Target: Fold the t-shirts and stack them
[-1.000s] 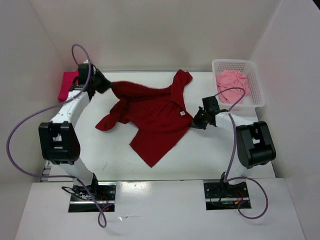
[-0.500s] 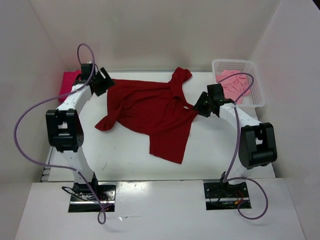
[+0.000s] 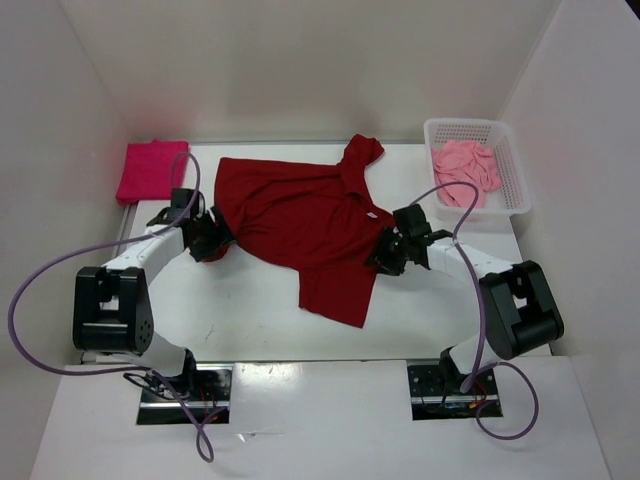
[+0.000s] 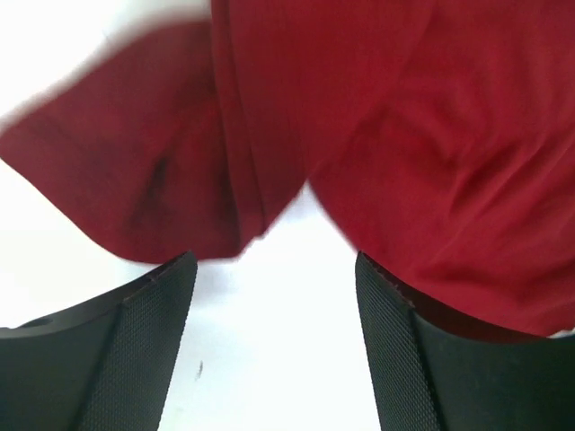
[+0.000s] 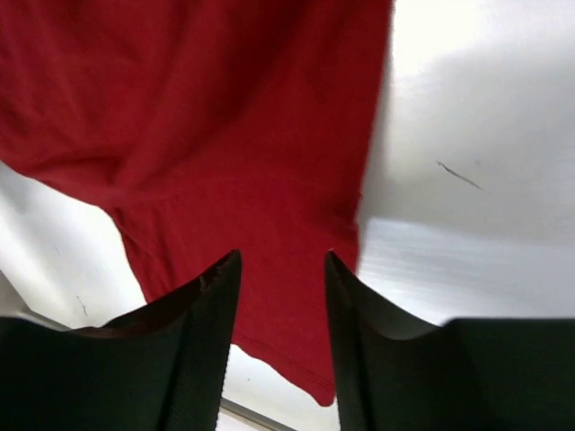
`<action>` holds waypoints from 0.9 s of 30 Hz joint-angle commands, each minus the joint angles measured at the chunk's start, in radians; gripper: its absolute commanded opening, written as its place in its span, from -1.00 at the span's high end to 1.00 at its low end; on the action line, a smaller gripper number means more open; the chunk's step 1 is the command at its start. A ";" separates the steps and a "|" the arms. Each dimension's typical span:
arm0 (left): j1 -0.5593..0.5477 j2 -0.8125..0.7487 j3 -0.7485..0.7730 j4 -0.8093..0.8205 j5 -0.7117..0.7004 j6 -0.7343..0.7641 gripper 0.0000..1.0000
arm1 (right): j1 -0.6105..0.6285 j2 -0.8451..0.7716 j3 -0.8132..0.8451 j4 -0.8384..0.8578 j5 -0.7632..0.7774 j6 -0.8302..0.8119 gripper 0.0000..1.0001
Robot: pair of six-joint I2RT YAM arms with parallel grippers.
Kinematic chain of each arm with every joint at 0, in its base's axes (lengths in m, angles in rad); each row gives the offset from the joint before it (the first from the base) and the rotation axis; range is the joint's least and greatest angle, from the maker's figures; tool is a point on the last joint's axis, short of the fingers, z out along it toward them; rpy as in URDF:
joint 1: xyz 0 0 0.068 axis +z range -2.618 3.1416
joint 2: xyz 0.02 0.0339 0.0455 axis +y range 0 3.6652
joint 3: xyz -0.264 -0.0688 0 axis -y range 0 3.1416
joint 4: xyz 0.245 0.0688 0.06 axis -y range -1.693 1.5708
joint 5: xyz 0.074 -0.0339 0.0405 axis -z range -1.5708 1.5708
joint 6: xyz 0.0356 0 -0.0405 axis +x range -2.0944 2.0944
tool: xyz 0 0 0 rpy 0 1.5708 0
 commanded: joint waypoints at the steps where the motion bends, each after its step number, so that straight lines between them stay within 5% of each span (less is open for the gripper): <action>1: -0.027 0.032 -0.008 0.016 0.035 0.031 -0.53 | 0.003 -0.039 -0.043 0.065 -0.027 0.035 0.03; 5: -0.027 0.055 0.014 0.060 0.047 0.031 -0.31 | 0.003 -0.048 -0.091 0.065 -0.018 0.057 -0.12; 14: -0.038 0.122 0.081 0.080 0.070 0.020 0.76 | 0.003 -0.013 -0.139 0.129 -0.030 0.057 -0.14; 18: -0.038 0.098 0.101 0.062 0.075 0.020 0.90 | 0.003 0.027 -0.125 0.166 -0.065 0.057 -0.14; 21: -0.038 0.098 0.124 -0.005 0.010 0.072 0.71 | 0.003 0.036 -0.116 0.154 -0.088 0.045 -0.08; 22: -0.038 0.089 0.124 -0.006 -0.017 0.089 0.26 | 0.003 0.021 -0.128 0.154 -0.078 0.045 -0.08; 24: -0.038 0.064 0.103 -0.018 -0.079 0.112 -0.14 | 0.003 -0.004 -0.137 0.154 -0.052 0.045 -0.06; 27: -0.038 0.064 0.082 -0.009 -0.080 0.121 -0.26 | 0.003 -0.004 -0.137 0.145 -0.052 0.045 0.03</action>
